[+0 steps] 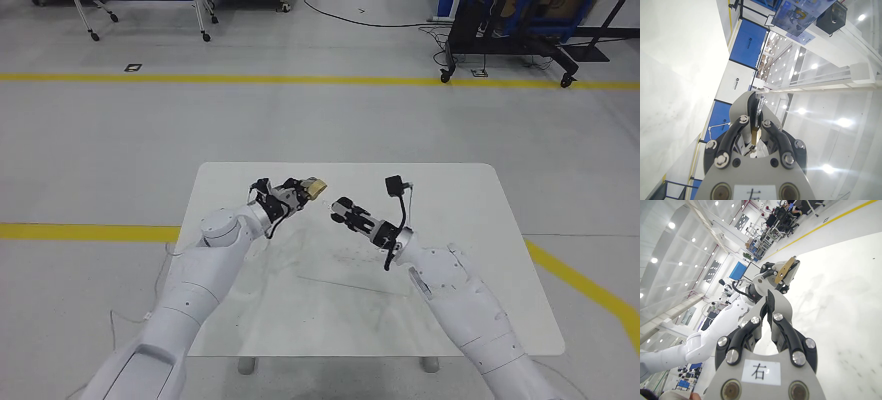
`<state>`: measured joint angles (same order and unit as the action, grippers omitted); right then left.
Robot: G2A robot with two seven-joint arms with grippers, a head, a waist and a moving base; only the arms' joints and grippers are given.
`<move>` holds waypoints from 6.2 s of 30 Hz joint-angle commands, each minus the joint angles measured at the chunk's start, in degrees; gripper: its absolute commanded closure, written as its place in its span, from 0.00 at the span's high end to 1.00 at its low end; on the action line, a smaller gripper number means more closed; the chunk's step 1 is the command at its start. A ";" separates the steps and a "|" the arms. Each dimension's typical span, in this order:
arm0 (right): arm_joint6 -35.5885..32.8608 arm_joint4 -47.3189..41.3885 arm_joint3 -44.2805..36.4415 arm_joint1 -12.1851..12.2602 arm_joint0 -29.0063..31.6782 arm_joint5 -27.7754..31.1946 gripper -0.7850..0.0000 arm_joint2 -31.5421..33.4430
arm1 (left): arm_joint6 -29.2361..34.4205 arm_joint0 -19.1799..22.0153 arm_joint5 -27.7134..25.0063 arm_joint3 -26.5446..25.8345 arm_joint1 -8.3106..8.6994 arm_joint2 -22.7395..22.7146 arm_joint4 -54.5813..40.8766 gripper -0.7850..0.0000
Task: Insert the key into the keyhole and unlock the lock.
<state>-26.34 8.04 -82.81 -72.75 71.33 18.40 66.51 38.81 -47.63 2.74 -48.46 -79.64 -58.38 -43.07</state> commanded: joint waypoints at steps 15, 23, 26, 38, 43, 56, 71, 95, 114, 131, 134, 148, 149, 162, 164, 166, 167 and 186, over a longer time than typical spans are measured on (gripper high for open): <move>-0.02 -0.79 -2.04 0.10 0.88 -1.60 0.00 0.54 | 0.37 -0.15 -1.50 0.51 -0.25 -0.20 -1.38 0.00; 1.05 -1.39 -4.22 0.13 2.08 -7.90 0.00 0.99 | -1.43 -0.71 -1.94 -0.73 -0.22 -0.02 0.09 0.00; 1.54 -2.11 -6.82 0.15 2.96 -13.01 0.00 1.45 | -2.87 -1.56 -1.94 -2.64 -0.15 0.43 2.61 0.00; 2.02 -4.75 -9.47 -0.32 2.58 -24.50 0.00 0.27 | -1.54 -3.17 -2.89 -5.76 0.32 -0.06 7.47 0.00; 2.75 -6.76 -8.99 -0.57 2.11 -25.81 0.00 0.26 | -1.17 -3.32 -2.79 -6.00 0.34 -0.14 8.58 0.00; 1.50 -10.01 -10.15 -0.43 3.01 -27.25 0.00 1.86 | -1.86 -3.30 -2.26 -5.93 0.06 -0.33 9.67 0.00; 2.04 -10.91 -7.86 -1.01 0.34 -29.22 0.00 -0.19 | -0.10 -3.29 -2.37 -5.48 -0.18 -0.83 9.71 0.00; -4.44 -9.66 -10.13 -0.03 1.39 -30.79 0.00 1.28 | 1.78 -3.22 -2.42 -5.16 -0.42 -1.31 10.82 0.00; -12.79 -12.89 -11.01 0.97 0.93 -31.36 0.00 4.56 | 5.13 -2.66 -1.62 -4.24 -0.60 -1.43 10.77 0.00; -18.84 -13.17 -8.40 1.85 -1.36 -32.77 0.00 4.42 | 10.41 -1.78 -1.84 -2.77 -0.63 -1.02 11.31 0.00; -18.64 -13.41 -8.01 1.88 -1.63 -32.74 0.00 4.13 | 10.55 -1.79 -1.95 -2.77 -0.64 -1.00 11.43 0.00; -16.38 -14.54 -7.40 2.04 -2.06 -33.53 0.00 3.62 | 10.26 -1.86 -1.96 -2.84 -0.68 -1.06 11.93 0.00; -16.19 -14.70 -7.39 2.03 -2.06 -33.63 0.00 3.56 | 10.07 -1.87 -1.94 -2.88 -0.69 -1.07 11.97 0.00; -13.29 -15.96 -6.57 1.96 -2.31 -33.87 0.00 2.70 | 5.90 -2.33 -1.98 -3.50 -0.96 -1.20 12.13 0.00; -13.00 -16.59 -6.42 1.92 -2.37 -33.54 0.00 2.60 | 5.67 -2.44 -2.06 -3.60 -1.01 -1.30 11.84 0.00; -12.75 -16.90 -6.34 1.89 -2.41 -33.26 0.00 2.46 | 5.65 -2.47 -2.06 -3.64 -1.02 -1.33 11.87 0.00; -12.68 -16.99 -6.31 1.89 -2.45 -33.23 0.00 2.38 | 5.65 -2.47 -2.05 -3.64 -1.02 -1.35 11.89 0.00; -9.73 -16.70 -5.80 1.94 -3.00 -33.62 0.00 1.77 | 6.12 -2.37 -1.78 -3.40 -1.14 -1.60 11.97 0.00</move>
<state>-36.15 -8.69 -88.58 -70.83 68.29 -15.23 68.26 45.01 -50.01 0.88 -51.85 -80.76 -59.97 -31.05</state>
